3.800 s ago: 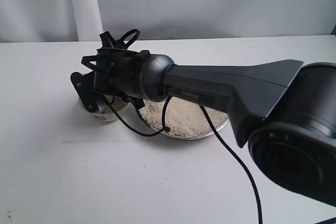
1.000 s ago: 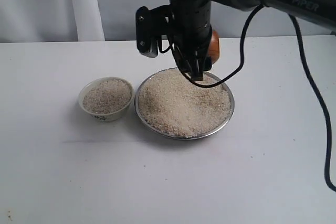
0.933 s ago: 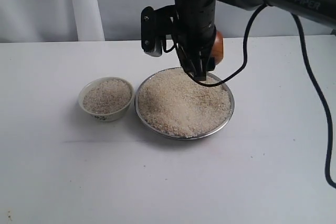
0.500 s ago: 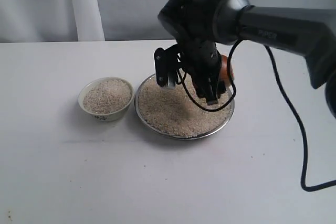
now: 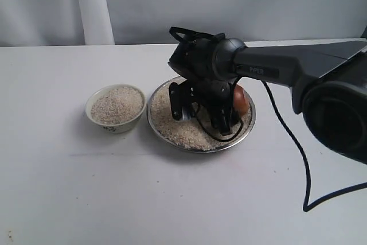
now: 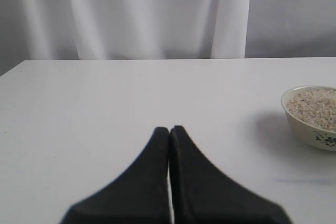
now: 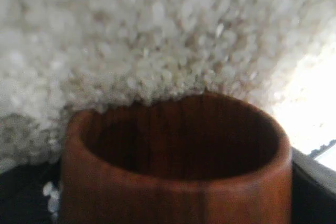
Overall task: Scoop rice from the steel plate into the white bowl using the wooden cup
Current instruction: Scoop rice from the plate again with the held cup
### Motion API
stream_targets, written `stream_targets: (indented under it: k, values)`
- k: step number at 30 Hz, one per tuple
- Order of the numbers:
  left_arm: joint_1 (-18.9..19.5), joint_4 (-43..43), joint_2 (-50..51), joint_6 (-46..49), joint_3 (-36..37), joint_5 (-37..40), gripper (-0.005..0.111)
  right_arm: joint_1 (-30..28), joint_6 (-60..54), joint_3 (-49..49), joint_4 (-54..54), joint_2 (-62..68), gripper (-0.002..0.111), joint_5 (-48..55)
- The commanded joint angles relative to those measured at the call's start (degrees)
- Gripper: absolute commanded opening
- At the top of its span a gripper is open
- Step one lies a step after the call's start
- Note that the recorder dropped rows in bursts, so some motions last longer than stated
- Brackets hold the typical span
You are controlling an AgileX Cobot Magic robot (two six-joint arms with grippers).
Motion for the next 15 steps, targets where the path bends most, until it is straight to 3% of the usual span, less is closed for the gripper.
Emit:
stream_targets:
  k: [1, 15]
  values:
    - [-0.1, 0.0, -0.1, -0.2, 0.1, -0.3, 0.000, -0.1, 0.4, -0.1, 6.4, 0.4, 0.000, -7.3]
    - [-0.1, 0.0, -0.1, -0.2, 0.1, -0.3, 0.000, -6.2, -0.5, -0.1, 25.2, 0.4, 0.000, -12.1]
